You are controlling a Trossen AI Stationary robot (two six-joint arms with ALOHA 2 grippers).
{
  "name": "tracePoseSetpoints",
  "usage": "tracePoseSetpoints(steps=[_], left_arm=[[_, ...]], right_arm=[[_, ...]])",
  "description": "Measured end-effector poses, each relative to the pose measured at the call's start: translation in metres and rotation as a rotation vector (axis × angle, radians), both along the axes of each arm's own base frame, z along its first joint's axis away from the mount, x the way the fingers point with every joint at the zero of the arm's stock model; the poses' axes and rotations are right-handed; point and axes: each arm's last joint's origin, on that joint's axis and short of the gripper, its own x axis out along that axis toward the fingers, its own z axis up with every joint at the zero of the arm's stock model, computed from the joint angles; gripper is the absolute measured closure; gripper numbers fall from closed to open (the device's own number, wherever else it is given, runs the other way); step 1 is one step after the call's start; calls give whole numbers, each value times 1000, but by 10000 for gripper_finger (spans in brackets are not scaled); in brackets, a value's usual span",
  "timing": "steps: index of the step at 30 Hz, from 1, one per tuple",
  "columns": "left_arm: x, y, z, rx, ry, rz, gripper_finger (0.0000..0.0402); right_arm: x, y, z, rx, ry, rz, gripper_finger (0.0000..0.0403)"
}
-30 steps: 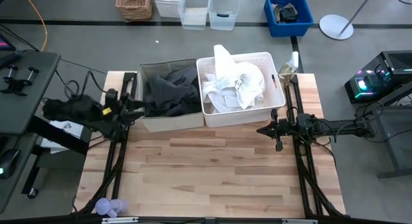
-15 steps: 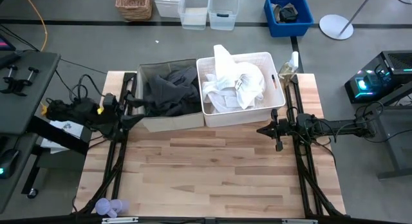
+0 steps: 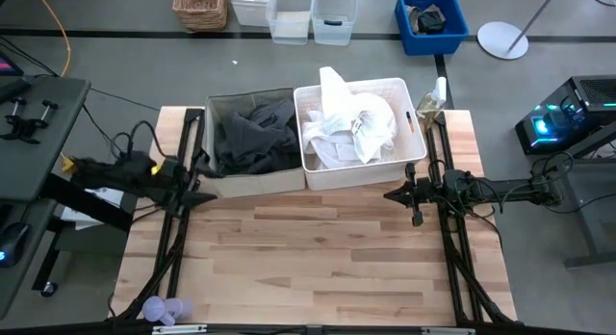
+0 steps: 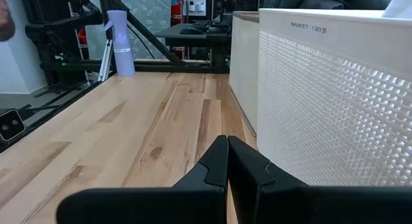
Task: Sort clothes
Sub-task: Return to Home Position
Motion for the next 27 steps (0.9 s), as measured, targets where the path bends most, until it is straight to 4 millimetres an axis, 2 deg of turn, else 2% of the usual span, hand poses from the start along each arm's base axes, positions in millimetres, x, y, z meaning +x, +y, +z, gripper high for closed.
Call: tracePoseSetpoints(steps=[5,8,13,19,23,27], left_arm=[[1,-2,-24,-14,-192,-75,168],[4,-3,-41,-5,-208,-84,168],[11,-5,-67,45,-147,-73,167],[17,-4,-90,216,64,-2,167],[20,-1,-97,315,149,133,167],[20,-1,-97,483,94,167,167]], right_arm=[[0,0,0,0,0,0,402],[0,0,0,0,0,0,402],[0,0,0,0,0,0,402],[0,0,0,0,0,0,402],[0,0,0,0,0,0,402],[0,0,0,0,0,0,402]])
